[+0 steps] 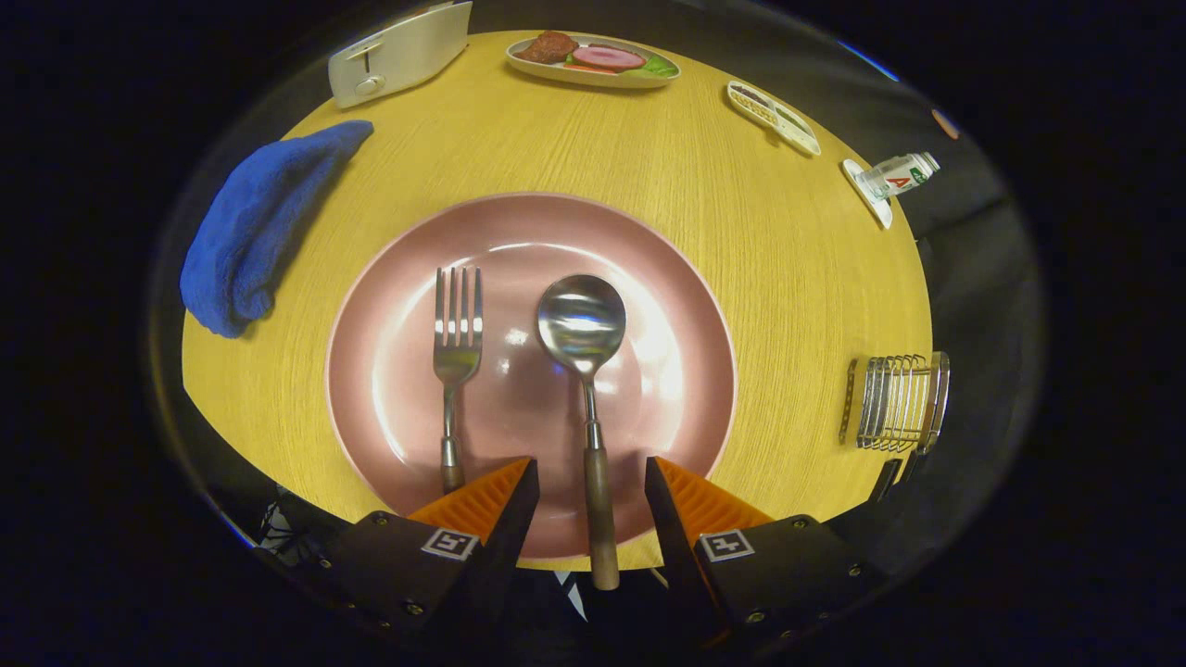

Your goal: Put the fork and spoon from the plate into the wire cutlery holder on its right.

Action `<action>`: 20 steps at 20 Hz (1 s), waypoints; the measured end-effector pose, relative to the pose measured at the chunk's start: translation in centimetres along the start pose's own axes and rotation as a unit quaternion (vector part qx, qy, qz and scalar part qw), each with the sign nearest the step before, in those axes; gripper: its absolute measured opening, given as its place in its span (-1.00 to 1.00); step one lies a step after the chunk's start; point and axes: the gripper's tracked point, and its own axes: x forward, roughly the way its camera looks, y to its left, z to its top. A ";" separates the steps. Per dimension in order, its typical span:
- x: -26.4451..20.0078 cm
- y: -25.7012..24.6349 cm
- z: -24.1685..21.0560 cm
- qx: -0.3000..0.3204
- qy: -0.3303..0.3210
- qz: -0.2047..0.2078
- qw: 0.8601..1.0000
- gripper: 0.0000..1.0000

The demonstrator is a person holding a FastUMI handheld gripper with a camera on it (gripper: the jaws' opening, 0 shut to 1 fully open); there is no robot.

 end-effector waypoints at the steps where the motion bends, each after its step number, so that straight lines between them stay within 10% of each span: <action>1: 0.1 0.0 0.1 -0.003 -0.002 -0.001 1.000 0.44; 5: 0.2 0.0 0.2 -0.009 0.002 0.001 1.000 0.25; 11: 0.3 0.0 0.6 -0.031 0.005 0.003 1.000 -0.75; 20: -0.8 -0.2 0.6 -0.015 0.011 0.001 1.000 -0.90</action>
